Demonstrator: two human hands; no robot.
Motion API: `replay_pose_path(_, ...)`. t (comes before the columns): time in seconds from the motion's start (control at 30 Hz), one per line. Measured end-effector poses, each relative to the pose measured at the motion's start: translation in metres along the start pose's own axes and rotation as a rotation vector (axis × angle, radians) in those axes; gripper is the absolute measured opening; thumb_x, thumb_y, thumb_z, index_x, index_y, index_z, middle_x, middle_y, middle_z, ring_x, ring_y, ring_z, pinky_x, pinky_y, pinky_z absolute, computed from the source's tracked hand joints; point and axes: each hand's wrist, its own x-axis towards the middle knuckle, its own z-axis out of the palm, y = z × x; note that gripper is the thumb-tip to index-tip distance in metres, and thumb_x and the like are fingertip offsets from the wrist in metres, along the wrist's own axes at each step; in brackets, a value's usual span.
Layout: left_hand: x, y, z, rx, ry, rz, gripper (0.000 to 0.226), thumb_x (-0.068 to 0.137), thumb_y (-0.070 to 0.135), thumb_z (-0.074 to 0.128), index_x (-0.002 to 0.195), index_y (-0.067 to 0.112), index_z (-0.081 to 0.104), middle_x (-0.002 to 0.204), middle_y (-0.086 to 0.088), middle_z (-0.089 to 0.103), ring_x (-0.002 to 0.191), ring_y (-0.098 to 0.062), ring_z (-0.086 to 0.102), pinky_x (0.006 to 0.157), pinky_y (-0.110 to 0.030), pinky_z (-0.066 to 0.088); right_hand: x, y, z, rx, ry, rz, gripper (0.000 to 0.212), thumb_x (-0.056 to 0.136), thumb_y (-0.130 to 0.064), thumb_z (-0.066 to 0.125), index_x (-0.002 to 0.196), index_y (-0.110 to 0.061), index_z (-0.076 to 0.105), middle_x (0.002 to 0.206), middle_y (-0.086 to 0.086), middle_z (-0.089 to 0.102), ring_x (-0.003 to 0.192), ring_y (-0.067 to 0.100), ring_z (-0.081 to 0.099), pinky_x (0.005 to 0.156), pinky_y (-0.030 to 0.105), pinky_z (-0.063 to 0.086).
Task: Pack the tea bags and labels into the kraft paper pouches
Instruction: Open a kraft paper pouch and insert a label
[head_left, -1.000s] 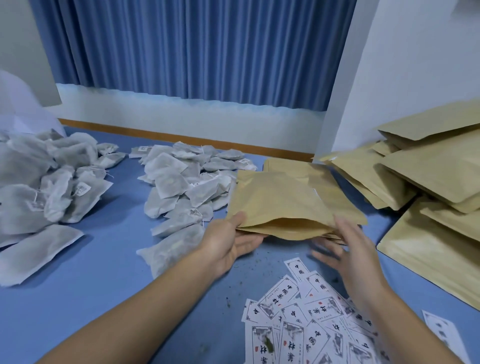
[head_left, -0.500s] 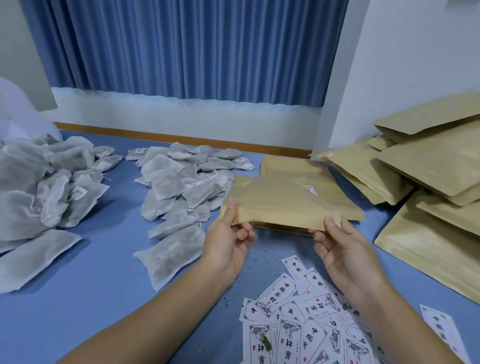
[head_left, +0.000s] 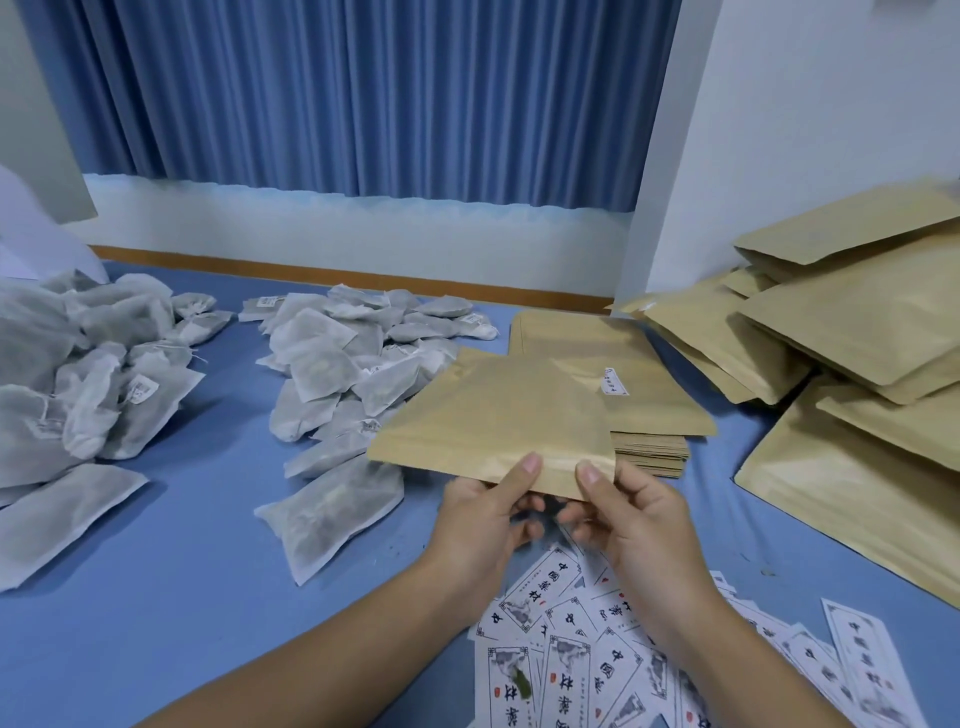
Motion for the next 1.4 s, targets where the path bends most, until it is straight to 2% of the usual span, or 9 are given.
replay_pose_path(0.13, -0.001, -0.004, 0.002, 0.007, 0.003, 0.000, 0.016, 0.089, 0.017, 0.073, 0.082, 0.002, 0.071, 0.072, -0.015, 0.058, 0.063, -0.019, 0.054, 0.053, -0.029, 0.043, 0.000, 0.005, 0.002, -0.079, 0.037, -0.013, 0.014, 0.096, -0.020, 0.065, 0.096, -0.016, 0.078, 0.069, 0.016, 0.066, 0.059, 0.021, 0.057, 0.057, 0.027, 0.049)
replay_pose_path(0.27, -0.002, -0.004, 0.001, 0.057, -0.046, -0.021, 0.028, 0.086, 0.016, 0.077, 0.061, 0.007, 0.067, 0.069, -0.016, 0.055, 0.064, -0.027, 0.053, 0.058, -0.031, 0.044, 0.000, 0.003, 0.003, -0.133, 0.005, -0.008, 0.015, 0.098, -0.020, 0.063, 0.096, -0.017, 0.078, 0.074, 0.017, 0.070, 0.063, 0.023, 0.061, 0.058, 0.030, 0.050)
replay_pose_path(0.37, 0.000, -0.006, 0.000, 0.053, -0.019, -0.019, 0.026, 0.083, 0.016, 0.079, 0.063, 0.007, 0.066, 0.068, -0.013, 0.054, 0.060, -0.024, 0.049, 0.056, -0.029, 0.045, -0.001, 0.005, 0.002, -0.156, 0.033, -0.007, 0.015, 0.098, -0.023, 0.063, 0.093, -0.017, 0.076, 0.076, 0.019, 0.071, 0.063, 0.028, 0.060, 0.057, 0.037, 0.048)
replay_pose_path(0.5, -0.001, -0.007, 0.000, 0.035, -0.022, -0.030, 0.023, 0.082, 0.015, 0.080, 0.068, 0.003, 0.067, 0.068, -0.014, 0.055, 0.061, -0.024, 0.048, 0.054, -0.028, 0.045, -0.004, 0.006, 0.001, -0.168, 0.059, -0.031, 0.015, 0.097, -0.022, 0.064, 0.088, -0.017, 0.075, 0.070, 0.018, 0.068, 0.055, 0.026, 0.055, 0.053, 0.031, 0.047)
replay_pose_path(0.63, -0.004, -0.007, 0.001, 0.050, -0.031, -0.003, 0.024, 0.084, 0.017, 0.079, 0.065, 0.008, 0.068, 0.068, -0.017, 0.055, 0.071, -0.030, 0.048, 0.063, -0.035, 0.043, -0.007, 0.004, 0.003, -0.166, 0.062, -0.051, 0.016, 0.098, -0.016, 0.064, 0.087, -0.017, 0.076, 0.066, 0.017, 0.067, 0.053, 0.023, 0.055, 0.051, 0.026, 0.048)
replay_pose_path(0.77, -0.004, -0.007, 0.003, 0.054, 0.005, 0.030, 0.031, 0.082, 0.012, 0.078, 0.054, 0.013, 0.064, 0.059, -0.012, 0.053, 0.065, -0.027, 0.048, 0.070, -0.039, 0.038, -0.011, 0.006, 0.009, -0.047, 0.098, -0.005, 0.018, 0.097, -0.011, 0.063, 0.084, -0.011, 0.075, 0.061, 0.016, 0.060, 0.051, 0.021, 0.050, 0.051, 0.025, 0.046)
replay_pose_path(0.93, -0.005, -0.009, 0.007, -0.002, -0.076, 0.020, 0.020, 0.083, 0.015, 0.079, 0.069, 0.007, 0.069, 0.068, -0.015, 0.051, 0.066, -0.030, 0.053, 0.067, -0.043, 0.039, -0.012, 0.008, 0.016, 0.077, 0.164, 0.011, 0.018, 0.096, -0.015, 0.065, 0.089, 0.002, 0.069, 0.061, 0.015, 0.054, 0.053, 0.023, 0.047, 0.056, 0.035, 0.044)
replay_pose_path(1.1, -0.004, -0.007, 0.007, -0.100, -0.042, -0.010, 0.014, 0.076, 0.016, 0.081, 0.082, 0.006, 0.074, 0.077, -0.012, 0.060, 0.063, -0.017, 0.055, 0.052, -0.028, 0.043, -0.010, 0.001, 0.011, 0.082, 0.228, -0.038, 0.016, 0.095, -0.016, 0.067, 0.088, -0.002, 0.071, 0.057, 0.011, 0.052, 0.048, 0.017, 0.045, 0.048, 0.023, 0.045)
replay_pose_path(1.4, -0.005, -0.008, 0.007, -0.076, -0.074, 0.034, 0.016, 0.079, 0.019, 0.082, 0.082, 0.005, 0.075, 0.076, -0.013, 0.061, 0.070, -0.020, 0.061, 0.063, -0.029, 0.049, -0.012, 0.011, 0.018, 0.260, 0.198, 0.010, 0.012, 0.081, -0.018, 0.076, 0.075, -0.009, 0.073, 0.068, 0.014, 0.058, 0.058, 0.020, 0.051, 0.066, 0.036, 0.050)
